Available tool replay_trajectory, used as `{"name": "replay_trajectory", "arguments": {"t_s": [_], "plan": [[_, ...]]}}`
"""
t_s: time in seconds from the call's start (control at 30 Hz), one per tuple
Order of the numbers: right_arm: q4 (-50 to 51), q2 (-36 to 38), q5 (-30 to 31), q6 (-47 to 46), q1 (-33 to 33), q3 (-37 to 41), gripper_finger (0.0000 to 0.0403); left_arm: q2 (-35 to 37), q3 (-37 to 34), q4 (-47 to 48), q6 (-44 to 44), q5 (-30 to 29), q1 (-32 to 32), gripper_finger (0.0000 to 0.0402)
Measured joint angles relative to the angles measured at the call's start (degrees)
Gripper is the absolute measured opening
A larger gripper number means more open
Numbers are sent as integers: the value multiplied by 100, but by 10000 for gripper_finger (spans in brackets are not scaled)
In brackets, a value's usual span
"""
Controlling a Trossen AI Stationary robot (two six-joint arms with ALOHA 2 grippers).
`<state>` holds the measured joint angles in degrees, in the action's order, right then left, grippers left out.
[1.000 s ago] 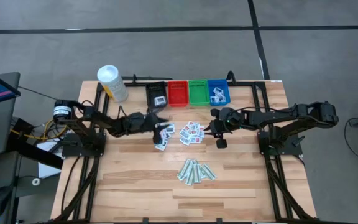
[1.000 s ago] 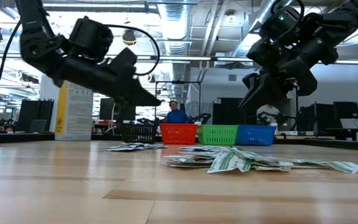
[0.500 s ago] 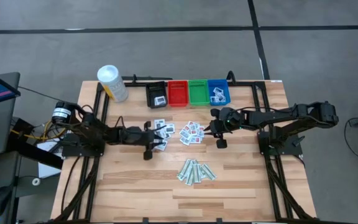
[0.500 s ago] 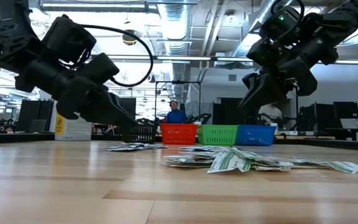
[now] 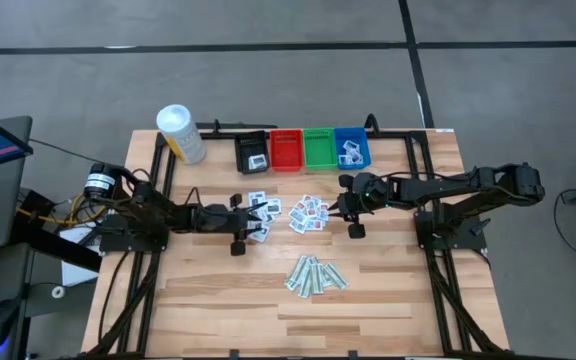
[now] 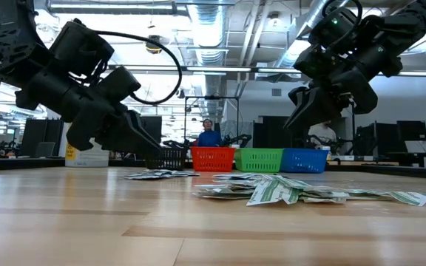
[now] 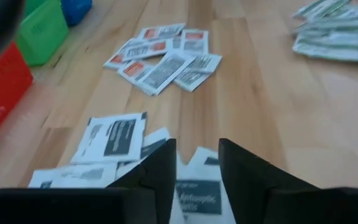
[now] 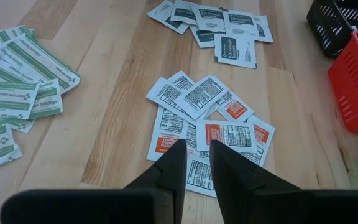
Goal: Pick & Place First Aid Supplies
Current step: Put the black towelette pack into the black bin
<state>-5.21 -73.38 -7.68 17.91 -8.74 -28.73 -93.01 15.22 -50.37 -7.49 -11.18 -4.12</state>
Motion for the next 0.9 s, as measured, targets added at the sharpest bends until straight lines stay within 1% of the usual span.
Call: {"name": "replay_trajectory", "arguments": {"t_s": [0.1,0.2,0.33,0.5,0.9], "plan": [[0,0,0,1,-1,0,65,0,0,178,60,-196,6,149],[0,0,0,2,-1,0,65,-2,0,362,240,-230,59,170],[0,0,0,2,1,0,65,-4,0,581,377,-368,114,187],[0,0,0,2,0,0,65,-4,0,676,389,-411,109,190],[0,0,0,2,1,0,65,0,9,900,398,-294,109,178]]}}
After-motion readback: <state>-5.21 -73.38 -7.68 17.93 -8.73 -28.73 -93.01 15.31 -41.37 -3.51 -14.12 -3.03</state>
